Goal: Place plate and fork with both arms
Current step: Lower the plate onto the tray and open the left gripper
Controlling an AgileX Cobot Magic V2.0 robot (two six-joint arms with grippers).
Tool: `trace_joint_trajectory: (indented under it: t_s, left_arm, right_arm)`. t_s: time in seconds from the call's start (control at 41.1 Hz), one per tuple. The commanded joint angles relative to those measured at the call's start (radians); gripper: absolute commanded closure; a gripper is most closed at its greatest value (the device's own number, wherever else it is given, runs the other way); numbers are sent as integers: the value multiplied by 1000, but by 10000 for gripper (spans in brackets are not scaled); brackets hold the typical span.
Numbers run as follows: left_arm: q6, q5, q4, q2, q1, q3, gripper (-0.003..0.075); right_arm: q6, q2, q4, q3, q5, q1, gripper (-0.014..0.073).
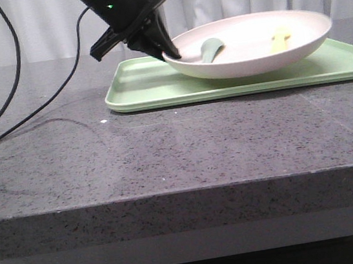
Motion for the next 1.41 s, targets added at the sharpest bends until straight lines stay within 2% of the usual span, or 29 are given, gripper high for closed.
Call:
trace_joint_trajectory:
  t_s: [0.0, 0.146, 0.34, 0.632, 0.851, 0.948, 1.264, 1.386]
  left_arm:
    - [-87, -63, 3, -72, 9, -40, 737]
    - [-112, -69, 11, -72, 9, -40, 736]
    - [-213, -90, 52, -72, 9, -40, 736]
    - [-213, -53, 58, -62, 5, -40, 736]
    - [-229, -52, 139, -62, -17, -40, 732]
    - [-232, -52, 152, -62, -19, -40, 690]
    - [-230, -54, 170, -62, -19, -40, 459]
    - [-226, -40, 216, -82, -17, -57, 426]
  right_arm:
    - [-8, 6, 2, -33, -72, 2, -31]
    - [-8, 6, 2, -33, -75, 2, -31]
    - [-8, 6, 2, -33, -75, 2, -31]
    - [-8, 6, 2, -33, -76, 2, -31]
    - [-8, 6, 2, -33, -77, 2, -31]
    - [-8, 6, 2, -33, -77, 2, -31]
    - [-8, 6, 2, -33, -81, 13, -31]
    - [-8, 6, 2, -33, -87, 13, -31]
